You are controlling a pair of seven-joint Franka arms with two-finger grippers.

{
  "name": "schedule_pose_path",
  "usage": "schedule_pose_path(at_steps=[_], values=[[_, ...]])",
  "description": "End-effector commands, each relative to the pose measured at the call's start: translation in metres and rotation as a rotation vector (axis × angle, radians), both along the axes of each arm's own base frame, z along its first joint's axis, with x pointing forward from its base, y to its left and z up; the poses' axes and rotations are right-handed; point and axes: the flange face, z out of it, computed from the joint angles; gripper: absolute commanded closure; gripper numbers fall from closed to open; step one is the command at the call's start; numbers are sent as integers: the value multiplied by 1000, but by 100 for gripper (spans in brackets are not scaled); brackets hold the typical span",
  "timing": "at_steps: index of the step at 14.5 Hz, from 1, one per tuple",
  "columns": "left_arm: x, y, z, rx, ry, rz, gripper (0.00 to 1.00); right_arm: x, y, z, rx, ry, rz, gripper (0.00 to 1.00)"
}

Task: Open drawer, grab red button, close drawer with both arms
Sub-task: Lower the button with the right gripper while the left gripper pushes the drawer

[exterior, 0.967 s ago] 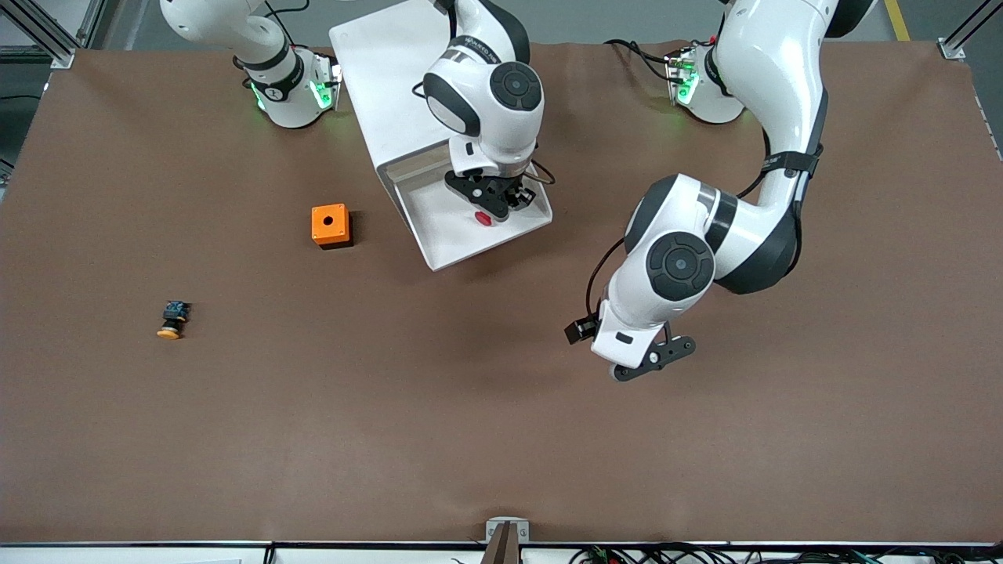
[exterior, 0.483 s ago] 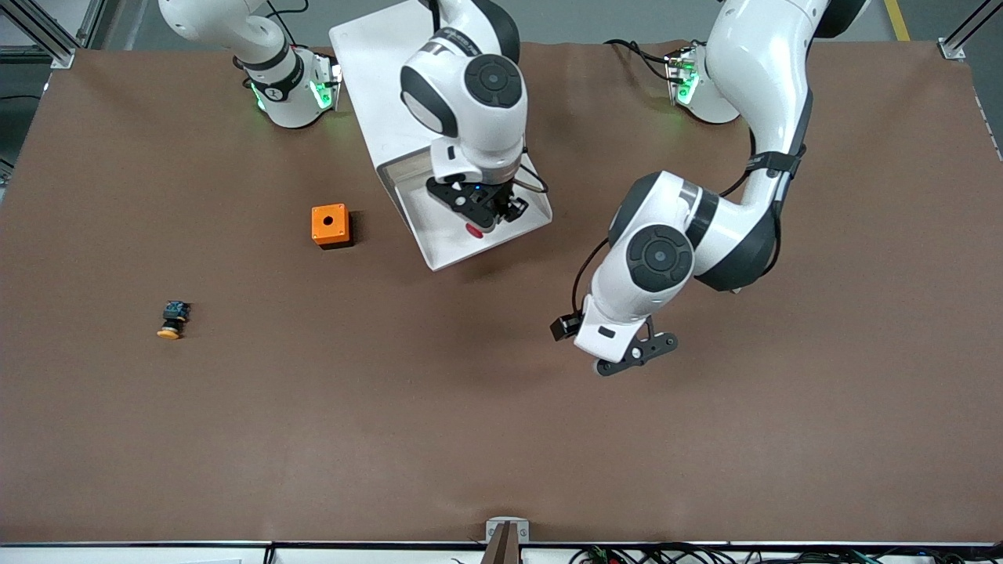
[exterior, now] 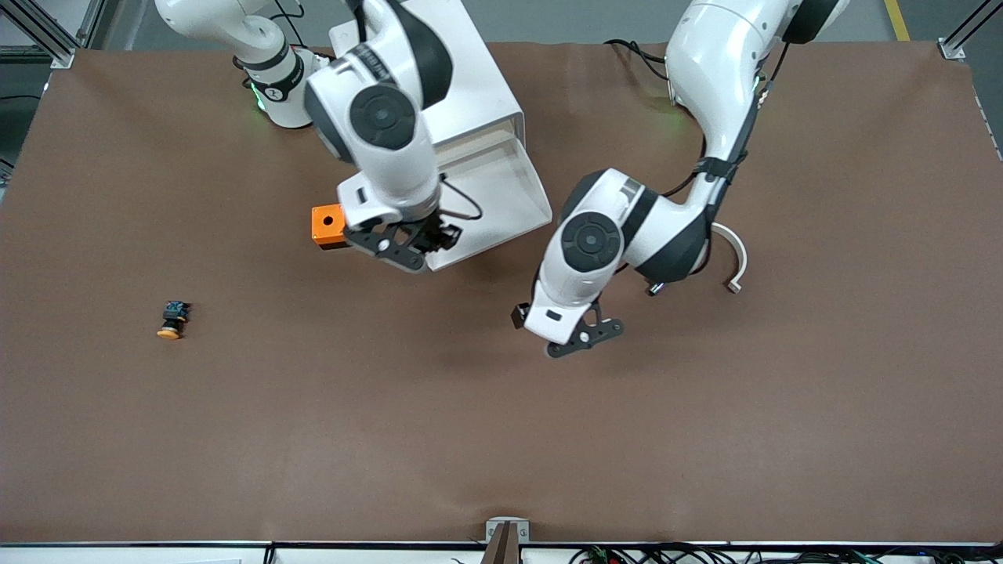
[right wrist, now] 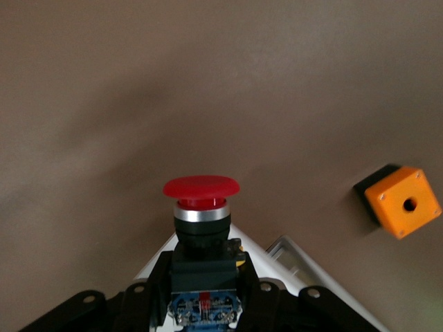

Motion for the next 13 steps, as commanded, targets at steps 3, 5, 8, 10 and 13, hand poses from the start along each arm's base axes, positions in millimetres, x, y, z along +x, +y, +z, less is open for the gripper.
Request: schedule_pose_path(at_steps=[3,5,8,10,13], values=[[-30,-31,0,17,-11,14,0,24,-108,-27,23,33,163,100],[-52,-48,-9,32,8,-16,0,22,-153,-44,33,27,225,100],[-73,-65,-16,46,18,-53,0,20,-220,-75,17,-1,304,100],[-88,-80,-15,48,21,-70,0,23,-250,-89,11,-3,335,100],[-104,-94,-17,50,29,-77,0,28,-306,-106,-14,-22,354,100]])
